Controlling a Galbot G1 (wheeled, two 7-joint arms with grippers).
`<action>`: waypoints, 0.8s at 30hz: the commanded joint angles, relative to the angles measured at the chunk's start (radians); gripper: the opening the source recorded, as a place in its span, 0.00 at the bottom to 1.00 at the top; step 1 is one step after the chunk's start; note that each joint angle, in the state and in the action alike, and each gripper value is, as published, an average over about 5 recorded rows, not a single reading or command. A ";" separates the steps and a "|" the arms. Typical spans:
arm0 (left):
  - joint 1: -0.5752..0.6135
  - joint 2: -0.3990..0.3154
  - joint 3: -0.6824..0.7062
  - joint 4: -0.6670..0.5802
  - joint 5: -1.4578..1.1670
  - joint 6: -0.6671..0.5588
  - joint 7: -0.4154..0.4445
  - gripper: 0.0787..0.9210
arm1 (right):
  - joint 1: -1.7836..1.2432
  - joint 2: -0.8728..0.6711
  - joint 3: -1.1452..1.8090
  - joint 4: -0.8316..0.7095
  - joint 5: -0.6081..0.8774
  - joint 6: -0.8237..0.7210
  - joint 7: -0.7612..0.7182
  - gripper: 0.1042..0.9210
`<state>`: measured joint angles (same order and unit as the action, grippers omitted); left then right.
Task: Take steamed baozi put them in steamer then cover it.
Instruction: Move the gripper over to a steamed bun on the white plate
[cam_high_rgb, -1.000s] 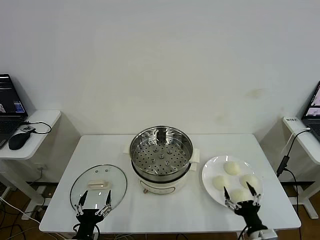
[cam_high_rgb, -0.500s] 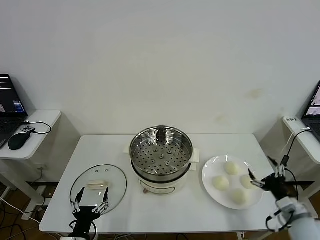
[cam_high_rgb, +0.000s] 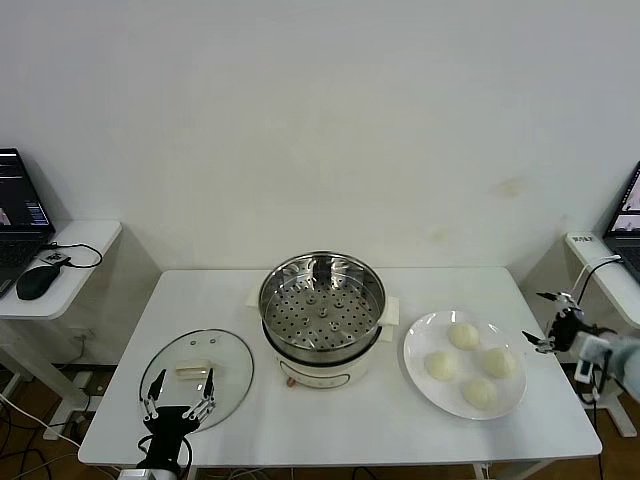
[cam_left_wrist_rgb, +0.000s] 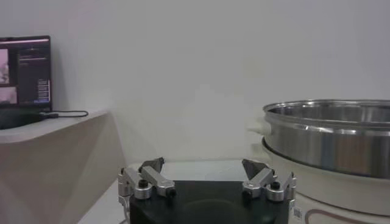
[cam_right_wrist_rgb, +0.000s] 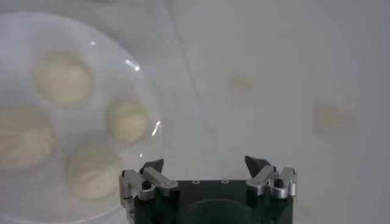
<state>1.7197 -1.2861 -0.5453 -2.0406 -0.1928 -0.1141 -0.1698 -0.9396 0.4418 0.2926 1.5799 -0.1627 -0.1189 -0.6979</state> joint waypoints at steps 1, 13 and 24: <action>-0.012 -0.001 0.000 0.008 0.006 -0.003 -0.011 0.88 | 0.612 -0.079 -0.679 -0.190 0.065 -0.023 -0.209 0.88; -0.016 -0.010 0.003 0.021 0.019 -0.020 -0.010 0.88 | 0.780 0.036 -0.934 -0.299 0.069 -0.051 -0.259 0.88; -0.015 0.009 -0.009 0.022 0.032 -0.022 -0.007 0.88 | 0.812 0.165 -0.978 -0.394 0.068 -0.047 -0.258 0.88</action>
<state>1.7060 -1.2836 -0.5520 -2.0185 -0.1640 -0.1362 -0.1767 -0.2145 0.5376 -0.5773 1.2588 -0.1007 -0.1616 -0.9288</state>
